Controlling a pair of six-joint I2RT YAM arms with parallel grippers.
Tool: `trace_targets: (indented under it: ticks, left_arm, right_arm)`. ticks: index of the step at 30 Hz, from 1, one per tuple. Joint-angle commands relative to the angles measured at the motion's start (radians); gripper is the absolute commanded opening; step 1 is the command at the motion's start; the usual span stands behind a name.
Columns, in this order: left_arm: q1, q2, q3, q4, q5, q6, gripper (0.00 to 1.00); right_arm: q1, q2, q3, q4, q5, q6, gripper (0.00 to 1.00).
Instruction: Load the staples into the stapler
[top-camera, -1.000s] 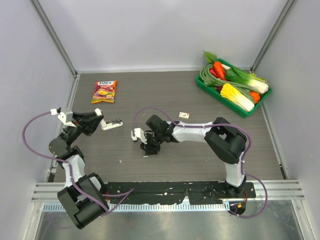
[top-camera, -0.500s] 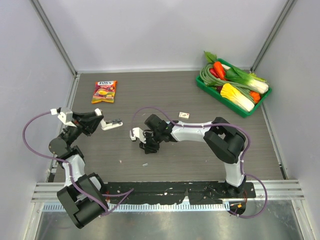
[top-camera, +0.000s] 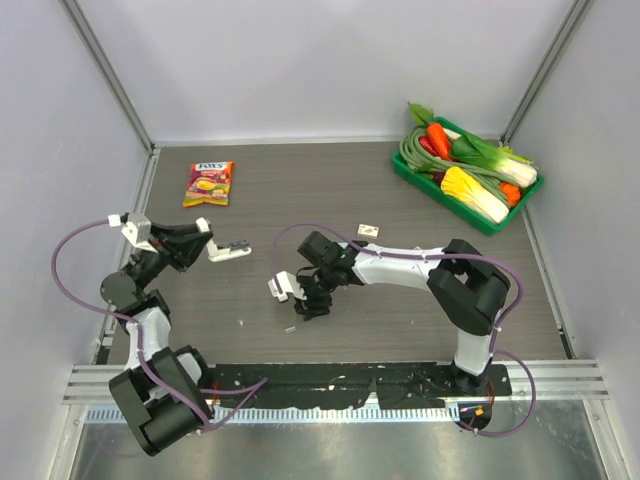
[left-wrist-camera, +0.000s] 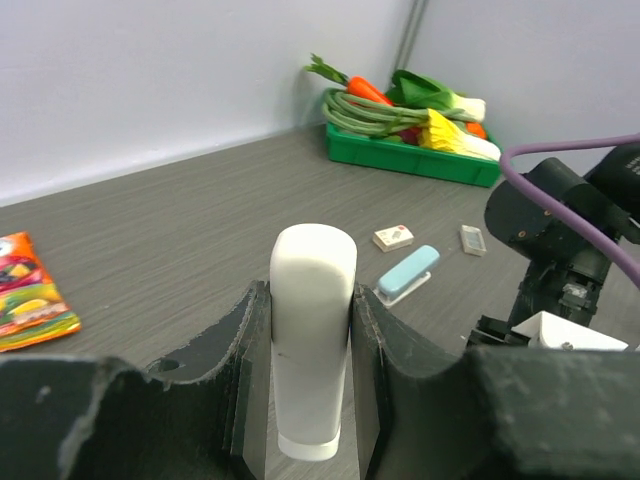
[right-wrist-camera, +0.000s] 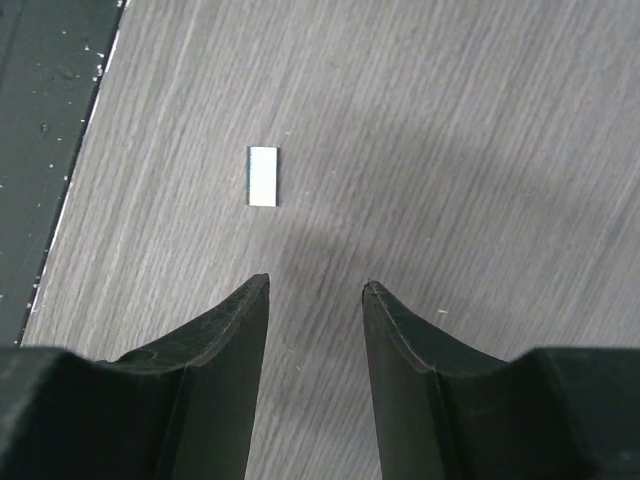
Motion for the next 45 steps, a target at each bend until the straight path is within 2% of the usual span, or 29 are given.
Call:
trace_targets:
  ticks: [1, 5, 7, 12, 16, 20, 23, 24, 27, 31, 35, 40, 45]
  left_arm:
    - [-0.067, 0.016, 0.016, 0.055, 0.018, 0.037, 0.0]
    - [-0.101, 0.02, 0.019, 0.046, 0.028, 0.074, 0.0]
    - [-0.112, 0.023, 0.026, -0.009, 0.031, 0.115, 0.0]
    - [-0.165, 0.032, 0.056, -0.288, 0.032, 0.391, 0.0]
    - [-0.225, 0.074, 0.058, -0.321, 0.006, 0.502, 0.0]
    - [-0.303, 0.17, 0.035, -0.18, -0.04, 0.499, 0.0]
    - [-0.352, 0.279, 0.036, -0.018, -0.057, 0.413, 0.0]
    - [-0.362, 0.34, 0.041, 0.092, -0.061, 0.343, 0.0]
    - [-0.397, 0.437, 0.071, 0.249, -0.052, 0.255, 0.0]
    - [-0.46, 0.471, 0.092, 0.25, -0.025, 0.319, 0.0]
    - [-0.553, 0.464, 0.092, 0.25, -0.014, 0.35, 0.0]
    - [-0.67, 0.422, 0.096, 0.25, -0.031, 0.362, 0.0]
    - [-0.727, 0.378, 0.096, 0.25, -0.041, 0.341, 0.0]
  right_arm:
    - [0.033, -0.005, -0.019, 0.065, -0.013, -0.005, 0.49]
    - [0.059, 0.019, -0.016, 0.108, 0.016, 0.022, 0.49]
    - [0.057, 0.022, -0.013, 0.104, 0.007, 0.026, 0.49]
    - [0.071, 0.027, -0.019, 0.128, 0.01, 0.041, 0.5]
    - [0.074, 0.041, -0.006, 0.124, 0.008, 0.049, 0.5]
    - [0.083, 0.047, -0.004, 0.109, 0.005, 0.053, 0.51]
    - [0.076, 0.009, -0.007, 0.078, -0.001, 0.053, 0.51]
    - [0.065, -0.033, -0.007, 0.047, -0.016, 0.053, 0.51]
    - [-0.011, -0.111, 0.057, -0.049, -0.077, 0.114, 0.51]
    - [-0.149, -0.208, 0.143, -0.077, -0.194, 0.203, 0.51]
    - [-0.257, -0.223, 0.143, 0.059, -0.194, 0.341, 0.52]
    - [-0.268, -0.176, 0.116, 0.141, -0.231, 0.441, 0.52]
    - [-0.268, -0.159, 0.096, 0.158, -0.286, 0.452, 0.53]
